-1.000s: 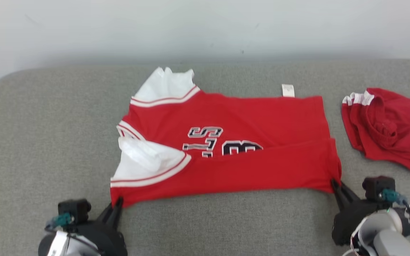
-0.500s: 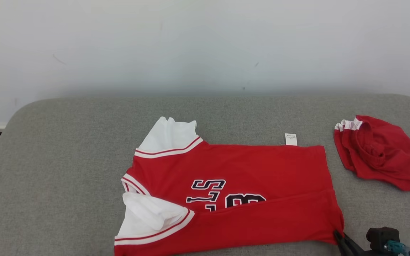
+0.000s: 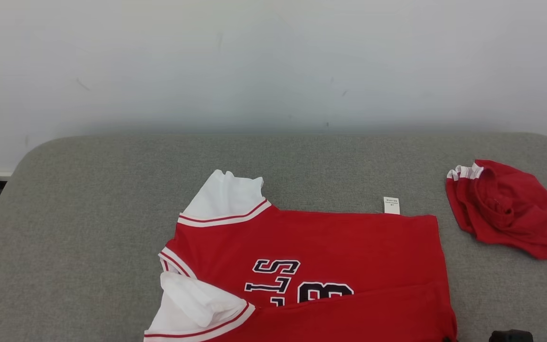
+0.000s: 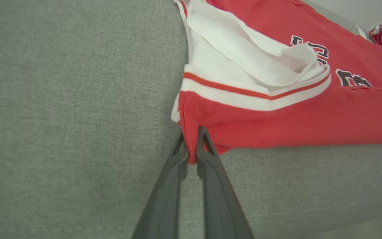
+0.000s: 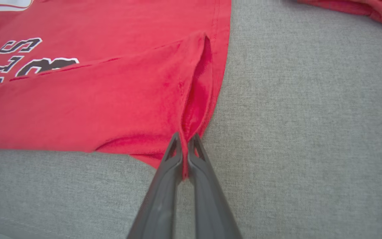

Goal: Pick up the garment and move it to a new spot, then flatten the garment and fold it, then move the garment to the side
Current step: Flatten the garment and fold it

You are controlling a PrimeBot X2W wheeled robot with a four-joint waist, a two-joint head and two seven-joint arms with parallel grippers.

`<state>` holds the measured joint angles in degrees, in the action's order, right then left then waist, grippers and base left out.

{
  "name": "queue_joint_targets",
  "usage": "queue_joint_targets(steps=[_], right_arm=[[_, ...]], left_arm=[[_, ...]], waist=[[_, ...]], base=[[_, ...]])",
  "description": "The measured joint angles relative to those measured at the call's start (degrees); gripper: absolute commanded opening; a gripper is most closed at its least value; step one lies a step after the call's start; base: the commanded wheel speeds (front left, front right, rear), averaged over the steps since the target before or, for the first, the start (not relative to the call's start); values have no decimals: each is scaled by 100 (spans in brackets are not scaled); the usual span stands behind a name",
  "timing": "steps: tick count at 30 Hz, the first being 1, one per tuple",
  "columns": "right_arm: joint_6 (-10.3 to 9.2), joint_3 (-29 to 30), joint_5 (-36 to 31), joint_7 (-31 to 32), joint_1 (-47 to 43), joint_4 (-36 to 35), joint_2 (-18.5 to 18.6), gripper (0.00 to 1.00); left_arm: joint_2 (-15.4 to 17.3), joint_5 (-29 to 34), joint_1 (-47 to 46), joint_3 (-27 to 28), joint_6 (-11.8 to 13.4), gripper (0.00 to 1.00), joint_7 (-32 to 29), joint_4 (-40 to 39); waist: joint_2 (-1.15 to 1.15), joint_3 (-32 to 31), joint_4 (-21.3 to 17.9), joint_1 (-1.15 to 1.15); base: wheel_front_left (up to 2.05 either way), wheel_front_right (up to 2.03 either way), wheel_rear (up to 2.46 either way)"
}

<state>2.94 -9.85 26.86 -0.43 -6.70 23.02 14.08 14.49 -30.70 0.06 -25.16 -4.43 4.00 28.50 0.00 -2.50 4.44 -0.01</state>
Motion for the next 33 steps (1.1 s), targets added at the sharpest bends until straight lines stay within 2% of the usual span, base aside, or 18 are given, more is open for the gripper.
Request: queue_joint_targets(steps=[9,10,11,13,20,22,25,33], right_arm=[[-142,22,25,259,-13,-285,59,0],[-152,21,24,299,-21,-292,60,27],[-151,22,27,321,-40,-308,63,100],[-172,21,27,365,-111,-387,69,100],[-194,313,392,447,-142,-999,82,100],[-194,370,400,443,-172,-1199,92,100],[-213,442,400,374,-202,-1470,99,100],[-402,501,259,-91,-85,-2001,33,100]], left_arm=[[33,-11,154,0,137,0,-270,-425],[36,-12,191,0,148,0,-307,-459],[37,-13,214,0,170,0,-345,-481],[41,-60,216,36,200,100,-357,-582],[29,-621,556,536,392,100,-287,-1496],[32,-610,555,560,396,100,-250,-1728],[49,-542,550,604,527,100,-157,-1967],[-15,-260,526,826,921,100,202,-2372]], waist=[[0,34,-39,1],[0,37,-38,1],[0,39,-37,1],[0,42,-35,1],[0,26,-64,1],[0,21,-59,0],[0,15,-56,1],[0,18,-83,1]], base=[[0,0,0],[0,0,0],[0,0,0],[0,0,0],[0,0,0],[0,0,0],[0,0,0],[0,0,0]])
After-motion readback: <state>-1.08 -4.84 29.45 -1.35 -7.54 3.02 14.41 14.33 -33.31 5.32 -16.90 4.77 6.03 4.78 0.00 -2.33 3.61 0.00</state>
